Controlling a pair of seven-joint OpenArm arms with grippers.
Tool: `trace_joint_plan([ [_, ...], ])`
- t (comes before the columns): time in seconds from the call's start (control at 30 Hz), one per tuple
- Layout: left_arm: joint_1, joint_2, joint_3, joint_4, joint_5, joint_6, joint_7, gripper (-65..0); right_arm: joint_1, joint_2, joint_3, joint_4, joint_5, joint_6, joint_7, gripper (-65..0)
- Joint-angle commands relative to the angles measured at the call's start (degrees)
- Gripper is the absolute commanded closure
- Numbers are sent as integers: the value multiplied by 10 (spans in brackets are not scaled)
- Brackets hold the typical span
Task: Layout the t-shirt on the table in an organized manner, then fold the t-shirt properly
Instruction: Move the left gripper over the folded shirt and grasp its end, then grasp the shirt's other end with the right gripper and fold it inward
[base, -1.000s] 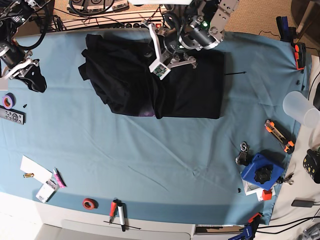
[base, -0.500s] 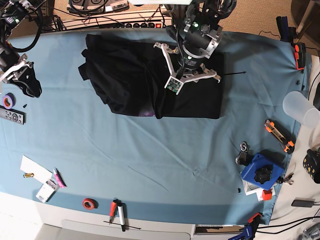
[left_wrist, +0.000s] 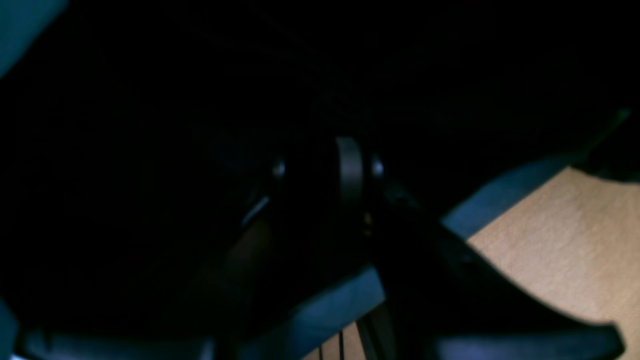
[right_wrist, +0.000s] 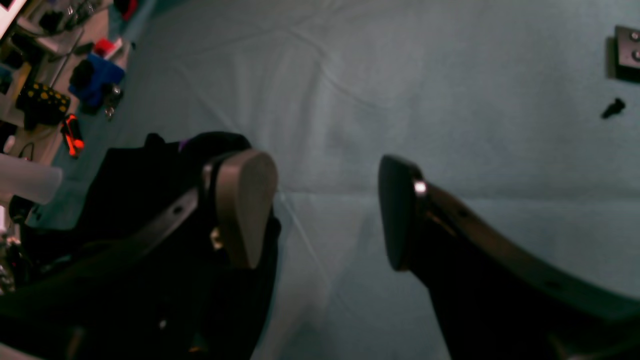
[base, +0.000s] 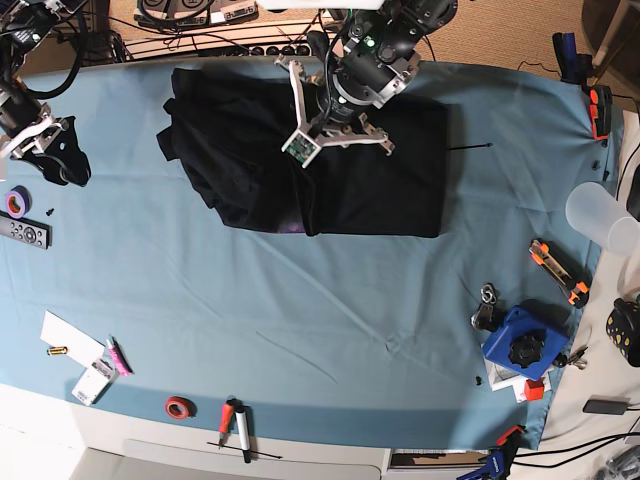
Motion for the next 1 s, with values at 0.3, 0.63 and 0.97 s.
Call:
trace_joint_plan([
  [0.3, -4, 5, 2, 24, 41, 1, -5, -122, 4, -60, -111, 9, 7, 1, 12, -356],
  [0.63, -4, 4, 2, 24, 42, 0, -7, -122, 4, -126, -199, 9, -206, 1, 16, -356],
  [0.97, -12, 5, 2, 24, 42, 0, -12, -123, -4, -139, -242, -6, -266, -12, 35, -356],
])
